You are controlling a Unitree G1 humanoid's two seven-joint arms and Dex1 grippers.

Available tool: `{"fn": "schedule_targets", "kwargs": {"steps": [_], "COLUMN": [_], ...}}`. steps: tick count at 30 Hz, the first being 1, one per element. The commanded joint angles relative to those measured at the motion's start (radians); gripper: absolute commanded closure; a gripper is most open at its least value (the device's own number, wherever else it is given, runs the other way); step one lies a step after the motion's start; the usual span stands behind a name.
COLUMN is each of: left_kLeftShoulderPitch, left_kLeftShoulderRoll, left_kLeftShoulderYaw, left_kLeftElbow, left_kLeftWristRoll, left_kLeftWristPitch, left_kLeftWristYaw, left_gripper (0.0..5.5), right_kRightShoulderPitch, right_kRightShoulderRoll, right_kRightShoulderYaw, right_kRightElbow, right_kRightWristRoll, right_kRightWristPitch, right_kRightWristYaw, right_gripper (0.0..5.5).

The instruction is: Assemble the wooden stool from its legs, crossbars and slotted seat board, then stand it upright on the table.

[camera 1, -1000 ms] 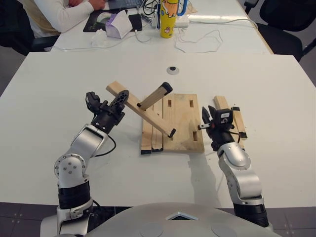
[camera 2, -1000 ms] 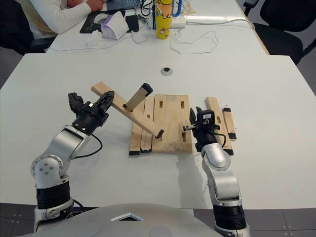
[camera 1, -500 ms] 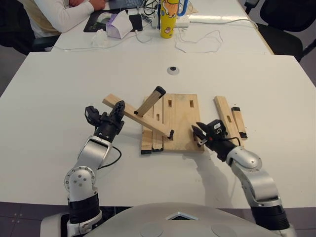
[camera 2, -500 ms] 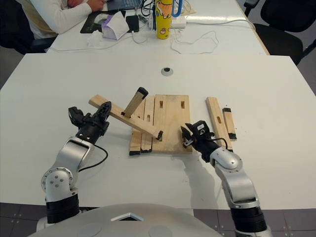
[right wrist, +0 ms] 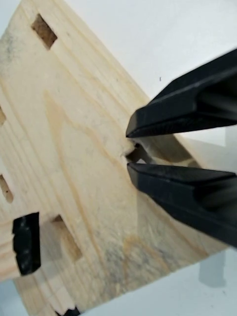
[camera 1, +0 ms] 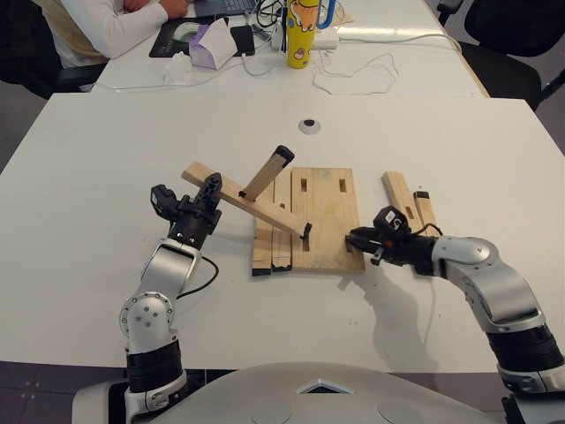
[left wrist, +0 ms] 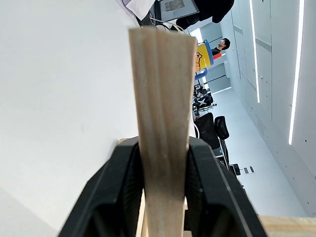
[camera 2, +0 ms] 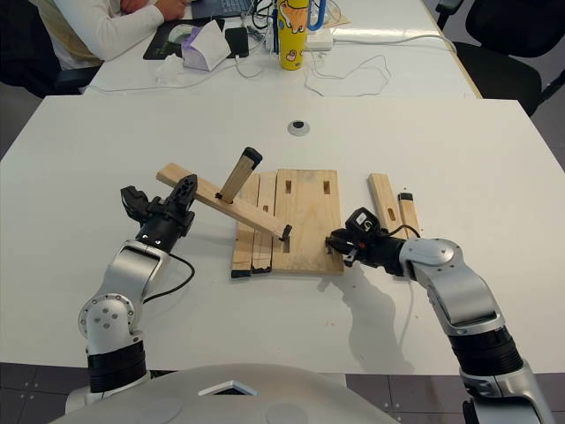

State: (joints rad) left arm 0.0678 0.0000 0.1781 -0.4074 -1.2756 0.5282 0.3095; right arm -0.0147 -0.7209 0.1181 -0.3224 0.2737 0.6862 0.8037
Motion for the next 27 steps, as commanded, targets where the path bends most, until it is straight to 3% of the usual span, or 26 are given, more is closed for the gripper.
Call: {"fn": "schedule_targets", "kwargs": {"steps": [1, 7, 12, 18, 27], "left_kLeftShoulderPitch": [-0.011, -0.024, -0.047, -0.064, -0.207], "left_kLeftShoulderRoll": [-0.009, -0.010, -0.002, -0.003, 0.003], "left_kLeftShoulderYaw": [0.003, 0.007, 0.015, 0.018, 0.030], "left_kLeftElbow": [-0.004, 0.002, 0.014, 0.024, 0.094], "left_kLeftWristRoll": [0.008, 0.007, 0.006, 0.015, 0.107], "left_kLeftWristPitch": [-0.007, -0.005, -0.002, -0.006, -0.057], "left_kLeftWristYaw": [-0.008, -0.008, -0.009, -0.013, -0.052], "left_gripper": [4.45, 4.45, 4.45, 4.45, 4.45], "right_kRightShoulderPitch": [-0.017, -0.042, -0.119, -0.200, -0.201], "right_kRightShoulderRoll": [-0.039, -0.029, 0.053, 0.163, 0.226], "right_kRightShoulderYaw": [0.049, 0.147, 0.201, 0.191, 0.182], "right_kRightElbow": [0.044, 0.112, 0.251, 0.392, 0.378], "right_kRightWristRoll": [-0.047, -0.113, -0.158, -0.182, -0.161], "right_kRightWristPitch": [-0.004, -0.022, -0.027, -0.039, -0.026], "right_kRightWristYaw": [0.016, 0.013, -0.040, -0.142, -0.164], "right_gripper": [4.52, 4.52, 4.52, 4.52, 4.52]}}
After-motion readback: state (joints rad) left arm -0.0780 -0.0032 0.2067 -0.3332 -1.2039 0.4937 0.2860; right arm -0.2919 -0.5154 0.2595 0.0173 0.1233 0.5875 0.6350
